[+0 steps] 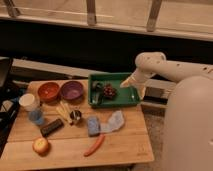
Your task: Place brush in purple bowl
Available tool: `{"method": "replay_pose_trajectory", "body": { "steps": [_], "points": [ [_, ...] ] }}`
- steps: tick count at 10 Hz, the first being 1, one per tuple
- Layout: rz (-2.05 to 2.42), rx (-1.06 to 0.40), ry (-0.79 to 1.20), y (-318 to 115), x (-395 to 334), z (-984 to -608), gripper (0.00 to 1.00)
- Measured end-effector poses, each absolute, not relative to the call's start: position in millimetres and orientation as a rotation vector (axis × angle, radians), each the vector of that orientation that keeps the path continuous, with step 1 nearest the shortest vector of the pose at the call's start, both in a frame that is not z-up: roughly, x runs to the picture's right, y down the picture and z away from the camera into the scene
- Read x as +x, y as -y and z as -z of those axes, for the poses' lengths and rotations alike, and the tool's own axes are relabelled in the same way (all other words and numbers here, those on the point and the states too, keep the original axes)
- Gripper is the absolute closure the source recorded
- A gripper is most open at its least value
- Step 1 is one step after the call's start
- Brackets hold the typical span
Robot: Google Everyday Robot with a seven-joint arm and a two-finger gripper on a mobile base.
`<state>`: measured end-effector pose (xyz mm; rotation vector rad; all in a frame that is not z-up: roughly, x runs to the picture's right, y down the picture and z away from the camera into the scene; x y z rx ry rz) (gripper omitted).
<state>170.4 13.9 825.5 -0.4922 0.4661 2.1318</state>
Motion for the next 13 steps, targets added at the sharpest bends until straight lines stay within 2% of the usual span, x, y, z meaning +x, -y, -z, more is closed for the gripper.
{"method": "replay_pose_trajectory", "body": {
  "steps": [6, 10, 13],
  "points": [
    [-2.090, -0.509, -0.462, -6.1, 158.7, -827.5, 0.20],
    [-1.962, -0.571, -0.406, 20.1, 85.7, -832.6, 0.20],
    [-1.868, -0.640, -0.354, 22.4, 42.6, -825.3, 0.20]
  ]
}}
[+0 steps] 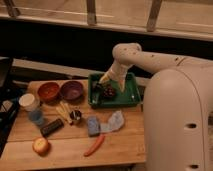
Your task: Place brush in purple bowl
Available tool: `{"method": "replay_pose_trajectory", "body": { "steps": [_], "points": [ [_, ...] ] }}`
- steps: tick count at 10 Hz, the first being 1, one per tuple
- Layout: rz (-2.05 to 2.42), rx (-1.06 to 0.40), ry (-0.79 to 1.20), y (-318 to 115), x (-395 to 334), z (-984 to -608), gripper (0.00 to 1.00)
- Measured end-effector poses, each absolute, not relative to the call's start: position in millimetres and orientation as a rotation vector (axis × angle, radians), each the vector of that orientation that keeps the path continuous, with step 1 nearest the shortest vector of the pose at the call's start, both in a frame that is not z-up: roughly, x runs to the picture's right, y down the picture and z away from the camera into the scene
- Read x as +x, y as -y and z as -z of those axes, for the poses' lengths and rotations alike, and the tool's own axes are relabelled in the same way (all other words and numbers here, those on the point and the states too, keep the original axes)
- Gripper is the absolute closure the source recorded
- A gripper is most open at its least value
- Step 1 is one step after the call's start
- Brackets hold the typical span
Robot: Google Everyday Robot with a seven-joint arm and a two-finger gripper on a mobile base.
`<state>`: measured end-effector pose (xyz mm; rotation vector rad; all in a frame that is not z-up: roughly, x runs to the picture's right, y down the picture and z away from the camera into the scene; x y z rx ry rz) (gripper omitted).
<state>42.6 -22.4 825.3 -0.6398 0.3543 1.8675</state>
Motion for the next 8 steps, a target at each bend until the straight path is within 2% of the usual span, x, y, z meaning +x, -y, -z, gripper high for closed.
{"method": "replay_pose_trajectory", "body": {
  "steps": [2, 6, 8],
  "points": [
    [-1.780, -0.710, -0.342, 6.6, 2.2, -818.6, 0.20],
    [-1.601, -0.826, -0.369, -24.2, -62.3, -831.0, 0.20],
    [-1.598, -0.825, -0.369, -24.8, -61.4, -832.0, 0.20]
  ]
}}
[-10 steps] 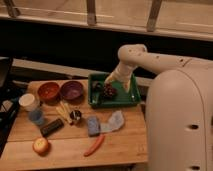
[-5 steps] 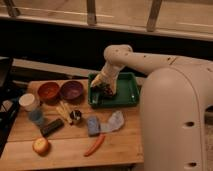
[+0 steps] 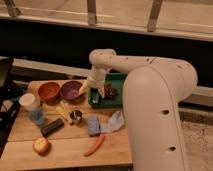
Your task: Place brush in purple bowl
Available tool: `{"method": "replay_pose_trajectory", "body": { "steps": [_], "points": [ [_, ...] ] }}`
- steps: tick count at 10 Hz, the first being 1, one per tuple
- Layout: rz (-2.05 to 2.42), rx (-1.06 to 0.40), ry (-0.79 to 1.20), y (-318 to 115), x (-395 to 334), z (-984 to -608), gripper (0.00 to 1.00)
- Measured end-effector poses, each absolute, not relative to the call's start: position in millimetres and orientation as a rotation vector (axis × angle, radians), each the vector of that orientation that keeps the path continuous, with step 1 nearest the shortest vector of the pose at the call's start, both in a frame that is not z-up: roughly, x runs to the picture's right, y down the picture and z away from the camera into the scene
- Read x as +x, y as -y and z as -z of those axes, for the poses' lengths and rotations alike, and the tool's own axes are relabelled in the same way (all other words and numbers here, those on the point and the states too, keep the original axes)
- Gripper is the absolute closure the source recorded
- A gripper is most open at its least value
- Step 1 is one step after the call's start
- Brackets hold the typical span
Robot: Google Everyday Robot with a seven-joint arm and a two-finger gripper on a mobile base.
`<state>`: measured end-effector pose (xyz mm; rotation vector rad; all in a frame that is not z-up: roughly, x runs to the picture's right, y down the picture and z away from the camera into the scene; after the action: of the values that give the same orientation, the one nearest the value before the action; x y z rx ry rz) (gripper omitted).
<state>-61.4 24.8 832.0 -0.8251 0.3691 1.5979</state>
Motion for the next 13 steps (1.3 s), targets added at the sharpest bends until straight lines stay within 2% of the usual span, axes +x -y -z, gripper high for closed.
{"method": "replay_pose_trajectory", "body": {
  "steps": [4, 9, 13],
  "points": [
    [-1.610, -0.833, -0.386, -28.5, -56.9, -835.1, 0.20],
    [-1.661, -0.882, -0.477, -57.2, -28.7, -860.2, 0.20],
    [-1.666, -0.880, -0.487, -56.6, -22.8, -862.4, 0.20]
  ]
}}
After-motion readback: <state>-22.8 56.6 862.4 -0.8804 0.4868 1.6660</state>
